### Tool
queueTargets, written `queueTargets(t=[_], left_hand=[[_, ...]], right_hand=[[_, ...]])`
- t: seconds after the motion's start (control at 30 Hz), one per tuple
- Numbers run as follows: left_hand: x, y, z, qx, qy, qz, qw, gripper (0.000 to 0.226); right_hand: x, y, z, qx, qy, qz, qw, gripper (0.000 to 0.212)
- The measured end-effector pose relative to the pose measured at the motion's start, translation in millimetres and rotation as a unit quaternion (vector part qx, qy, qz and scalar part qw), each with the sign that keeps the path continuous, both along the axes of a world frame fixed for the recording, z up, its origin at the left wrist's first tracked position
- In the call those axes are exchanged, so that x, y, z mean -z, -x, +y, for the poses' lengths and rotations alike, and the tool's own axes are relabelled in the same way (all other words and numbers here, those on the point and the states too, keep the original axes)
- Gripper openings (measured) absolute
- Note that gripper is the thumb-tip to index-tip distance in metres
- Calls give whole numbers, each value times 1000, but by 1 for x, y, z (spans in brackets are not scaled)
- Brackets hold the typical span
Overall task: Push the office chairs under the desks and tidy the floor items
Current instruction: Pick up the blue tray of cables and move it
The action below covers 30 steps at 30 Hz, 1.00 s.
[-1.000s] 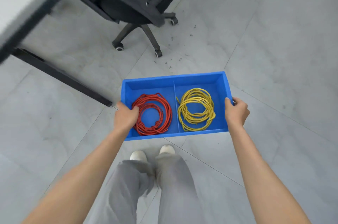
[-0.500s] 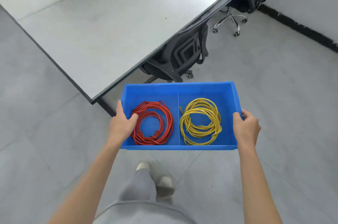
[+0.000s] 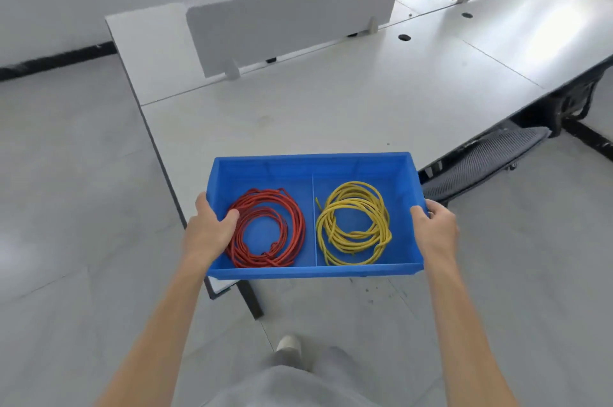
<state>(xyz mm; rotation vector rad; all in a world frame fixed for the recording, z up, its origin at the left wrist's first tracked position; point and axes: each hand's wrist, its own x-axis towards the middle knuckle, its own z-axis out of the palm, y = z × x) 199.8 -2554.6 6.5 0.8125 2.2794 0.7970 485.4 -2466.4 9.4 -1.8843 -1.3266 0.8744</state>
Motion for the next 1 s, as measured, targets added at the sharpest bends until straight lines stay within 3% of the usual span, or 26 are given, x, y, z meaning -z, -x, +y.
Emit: queueTargets(t=[0.1, 0.23, 0.53, 1.0], left_hand=[[-6, 20, 28, -43, -10, -9, 999, 57], [-1, 41, 64, -108, -19, -28, 994, 51], [14, 67, 131, -258, -25, -35, 965, 53], [37, 200, 231, -267, 9, -17, 963, 60]], right_hand=[[-2, 29, 51, -34, 8, -1, 999, 22], [10, 63, 123, -92, 15, -9, 996, 15], [17, 149, 260, -237, 17, -22, 971, 17], [49, 288, 380, -291, 23, -27, 956, 13]])
